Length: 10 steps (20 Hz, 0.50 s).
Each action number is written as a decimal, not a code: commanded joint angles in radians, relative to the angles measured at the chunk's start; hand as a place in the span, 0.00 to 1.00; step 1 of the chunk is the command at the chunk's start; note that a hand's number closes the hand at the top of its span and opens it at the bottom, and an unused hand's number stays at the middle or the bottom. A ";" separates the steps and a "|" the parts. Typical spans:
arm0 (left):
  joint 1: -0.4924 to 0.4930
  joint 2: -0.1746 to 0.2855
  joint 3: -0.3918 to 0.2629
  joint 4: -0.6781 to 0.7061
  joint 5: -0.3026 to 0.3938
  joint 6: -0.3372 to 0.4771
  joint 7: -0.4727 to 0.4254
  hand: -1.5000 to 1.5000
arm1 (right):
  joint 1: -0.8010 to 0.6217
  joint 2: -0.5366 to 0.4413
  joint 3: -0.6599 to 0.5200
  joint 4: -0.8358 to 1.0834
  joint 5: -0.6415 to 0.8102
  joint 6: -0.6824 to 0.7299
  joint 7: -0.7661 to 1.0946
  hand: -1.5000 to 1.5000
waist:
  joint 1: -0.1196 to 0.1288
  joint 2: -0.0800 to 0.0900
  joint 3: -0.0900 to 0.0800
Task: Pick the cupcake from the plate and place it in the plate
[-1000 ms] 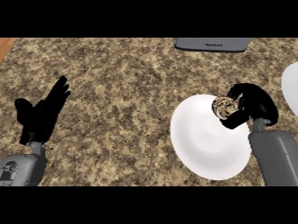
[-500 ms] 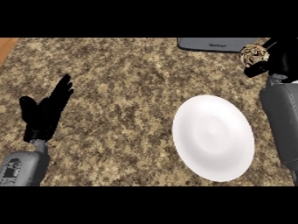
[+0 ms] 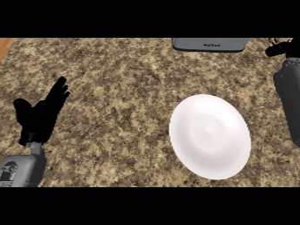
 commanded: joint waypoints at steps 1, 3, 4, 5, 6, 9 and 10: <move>0.036 0.001 0.015 -0.007 0.010 -0.007 -0.025 0.50 | 0.014 -0.041 -0.088 0.095 -0.064 -0.161 -0.051 1.00 | -0.009 -0.002 0.001; 0.017 0.004 0.016 0.008 0.001 -0.001 0.002 0.50 | 0.074 -0.085 -0.104 0.083 -0.084 -0.167 -0.093 1.00 | -0.027 -0.006 0.001; 0.036 0.026 0.041 -0.008 0.028 -0.028 0.001 0.50 | 0.066 -0.088 -0.115 0.095 -0.093 -0.172 -0.088 1.00 | -0.024 -0.007 0.000; -0.008 -0.023 0.012 0.043 -0.019 0.023 -0.043 0.50 | -0.003 -0.102 -0.128 0.192 -0.083 -0.202 -0.090 1.00 | -0.016 -0.002 0.000; -0.015 0.012 0.033 0.013 0.018 -0.013 0.015 0.50 | -0.008 -0.152 -0.152 0.212 -0.106 -0.168 -0.110 1.00 | -0.015 -0.002 0.001; 0.035 -0.024 0.009 -0.019 -0.006 0.010 -0.023 0.50 | 0.078 -0.177 -0.172 0.217 -0.146 -0.201 -0.176 1.00 | -0.023 -0.007 0.000; 0.044 -0.011 0.001 -0.041 -0.011 -0.001 -0.003 0.50 | 0.082 -0.211 -0.212 0.272 -0.207 -0.221 -0.267 1.00 | -0.014 -0.004 0.002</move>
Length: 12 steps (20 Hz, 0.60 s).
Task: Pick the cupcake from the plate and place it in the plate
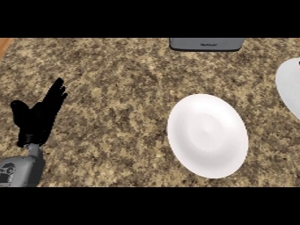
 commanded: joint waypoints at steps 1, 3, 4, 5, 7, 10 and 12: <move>0.022 0.002 -0.010 -0.048 -0.015 0.000 0.029 0.50 | -0.010 -0.034 -0.029 0.118 -0.029 -0.060 -0.042 1.00 | 0.002 -0.001 0.000; -0.003 0.022 0.020 -0.041 0.006 -0.006 0.057 0.50 | 0.043 -0.084 -0.043 0.125 -0.063 -0.014 -0.112 1.00 | -0.003 -0.002 0.000; 0.023 -0.006 0.006 0.001 0.003 -0.009 0.004 0.50 | 0.066 -0.099 -0.054 0.141 -0.074 0.017 -0.115 1.00 | -0.006 -0.002 0.000; 0.054 -0.006 -0.004 -0.032 -0.011 -0.003 0.003 0.50 | 0.055 -0.128 -0.088 0.167 -0.130 0.048 -0.174 1.00 | 0.000 -0.001 0.001; 0.045 0.003 0.000 -0.065 0.004 -0.015 0.032 0.50 | 0.065 -0.110 -0.091 0.220 -0.147 0.096 -0.210 1.00 | 0.008 0.000 0.001; 0.035 -0.011 0.012 0.006 -0.010 0.002 -0.033 0.50 | 0.087 -0.127 -0.227 0.203 -0.331 0.151 -0.322 1.00 | -0.011 0.001 0.002; -0.058 0.022 0.028 -0.013 0.014 -0.019 0.060 0.50 | 0.081 -0.150 -0.218 0.253 -0.331 0.194 -0.380 0.00 | -0.001 0.003 0.002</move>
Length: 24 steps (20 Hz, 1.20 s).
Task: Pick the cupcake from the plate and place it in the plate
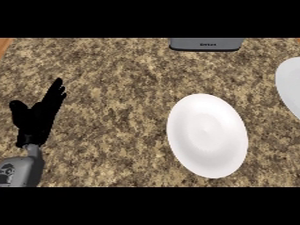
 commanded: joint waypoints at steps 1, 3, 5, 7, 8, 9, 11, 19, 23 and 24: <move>0.034 -0.023 -0.014 0.008 -0.010 0.002 -0.031 0.50 | 0.060 -0.029 -0.065 0.036 -0.116 0.089 -0.185 0.00 | -0.003 -0.002 0.000; 0.007 0.000 -0.005 0.010 -0.009 -0.018 -0.024 0.50 | 0.044 0.029 -0.043 0.049 -0.104 0.004 -0.220 0.00 | 0.005 0.000 0.000; 0.019 -0.017 -0.008 -0.004 -0.007 -0.004 -0.008 0.50 | 0.054 -0.049 -0.067 0.042 -0.134 0.019 -0.317 0.00 | 0.007 0.001 0.000; -0.048 -0.007 0.008 0.042 -0.007 0.000 0.002 0.50 | 0.053 -0.030 -0.065 -0.003 -0.138 -0.053 -0.376 0.00 | 0.000 0.002 0.000; -0.004 0.005 0.014 0.044 -0.012 -0.010 -0.038 0.50 | 0.053 -0.025 -0.068 -0.038 -0.151 -0.069 -0.401 0.00 | -0.003 -0.002 -0.001; -0.037 0.007 0.024 0.064 -0.011 0.002 -0.005 0.50 | 0.061 0.005 -0.085 -0.084 -0.194 -0.065 -0.478 0.00 | -0.016 -0.006 -0.001; -0.060 0.045 0.056 0.041 0.022 -0.024 0.024 0.50 | 0.004 0.038 -0.097 -0.137 -0.239 -0.067 -0.549 0.00 | -0.012 -0.008 0.000; 0.003 -0.021 0.008 0.015 -0.025 0.025 -0.006 0.50 | -0.005 0.081 -0.236 -0.238 -0.502 0.087 -0.517 0.00 | -0.028 -0.015 -0.002; 0.024 0.000 0.034 0.030 -0.004 -0.008 -0.043 0.50 | 0.056 0.091 -0.274 -0.283 -0.616 0.214 -0.538 0.00 | -0.024 -0.011 -0.002; 0.037 -0.018 0.007 -0.016 -0.017 0.008 0.005 0.50 | 0.064 0.082 -0.243 -0.336 -0.612 0.248 -0.467 0.00 | -0.024 -0.014 -0.003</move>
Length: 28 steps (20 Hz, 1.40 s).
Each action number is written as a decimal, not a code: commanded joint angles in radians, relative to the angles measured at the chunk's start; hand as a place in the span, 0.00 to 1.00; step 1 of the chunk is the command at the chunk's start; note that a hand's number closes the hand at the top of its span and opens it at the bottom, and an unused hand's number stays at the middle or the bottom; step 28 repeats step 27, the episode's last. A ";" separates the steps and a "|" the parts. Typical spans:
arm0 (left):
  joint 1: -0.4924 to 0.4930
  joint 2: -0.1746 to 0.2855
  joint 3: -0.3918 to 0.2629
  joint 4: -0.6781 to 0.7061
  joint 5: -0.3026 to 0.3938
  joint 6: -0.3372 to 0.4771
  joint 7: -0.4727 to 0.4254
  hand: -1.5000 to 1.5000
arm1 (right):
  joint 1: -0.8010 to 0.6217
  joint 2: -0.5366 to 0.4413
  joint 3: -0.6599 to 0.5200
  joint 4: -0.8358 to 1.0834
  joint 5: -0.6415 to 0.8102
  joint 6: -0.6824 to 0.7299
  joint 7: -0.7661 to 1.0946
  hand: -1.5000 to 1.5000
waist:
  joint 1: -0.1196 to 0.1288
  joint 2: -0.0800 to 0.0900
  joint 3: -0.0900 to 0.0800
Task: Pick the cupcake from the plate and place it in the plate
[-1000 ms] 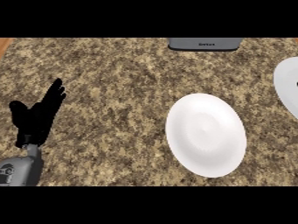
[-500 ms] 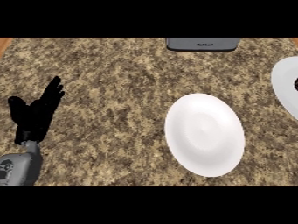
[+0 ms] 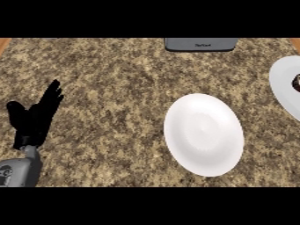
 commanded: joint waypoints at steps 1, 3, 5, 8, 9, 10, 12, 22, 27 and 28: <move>0.043 -0.005 -0.016 -0.071 -0.014 0.008 0.022 0.50 | 0.098 -0.006 -0.045 -0.062 -0.126 0.139 -0.025 0.00 | 0.002 0.000 0.000; 0.044 -0.004 -0.009 -0.052 -0.002 -0.014 0.009 0.50 | 0.163 -0.018 -0.043 -0.114 -0.163 0.160 -0.065 0.00 | 0.004 0.003 0.000; 0.053 -0.019 -0.004 -0.030 -0.004 -0.012 -0.031 0.50 | 0.215 -0.001 -0.038 -0.157 -0.190 0.150 -0.093 0.00 | 0.005 0.004 0.000; 0.039 0.000 0.020 -0.010 0.011 -0.031 -0.023 0.50 | 0.299 0.059 -0.014 -0.226 -0.214 0.126 -0.093 0.00 | 0.005 0.004 0.000; -0.041 -0.004 0.011 0.034 -0.003 -0.027 0.008 0.50 | 0.264 0.024 0.017 -0.198 -0.220 0.110 -0.060 0.00 | 0.007 0.005 0.000; -0.019 -0.005 0.020 0.045 -0.012 -0.017 -0.019 0.50 | 0.311 0.011 0.019 -0.258 -0.230 0.134 -0.039 0.00 | 0.005 0.005 0.000; 0.090 -0.031 -0.017 -0.082 -0.017 -0.013 -0.005 0.50 | 0.373 -0.003 -0.009 -0.278 -0.260 0.173 -0.065 0.00 | 0.007 0.002 0.000; 0.104 -0.036 -0.022 -0.130 -0.037 -0.020 0.009 0.50 | 0.476 -0.077 0.007 -0.323 -0.330 0.174 -0.019 0.00 | 0.011 0.003 0.000; 0.012 -0.028 0.024 0.029 -0.036 -0.021 -0.040 0.50 | 0.540 -0.023 0.040 -0.313 -0.347 0.138 -0.044 0.00 | 0.006 0.005 0.000; 0.012 -0.028 0.024 0.029 -0.036 -0.021 -0.040 0.50 | 0.540 -0.023 0.040 -0.313 -0.347 0.138 -0.044 0.00 | 0.006 0.005 0.000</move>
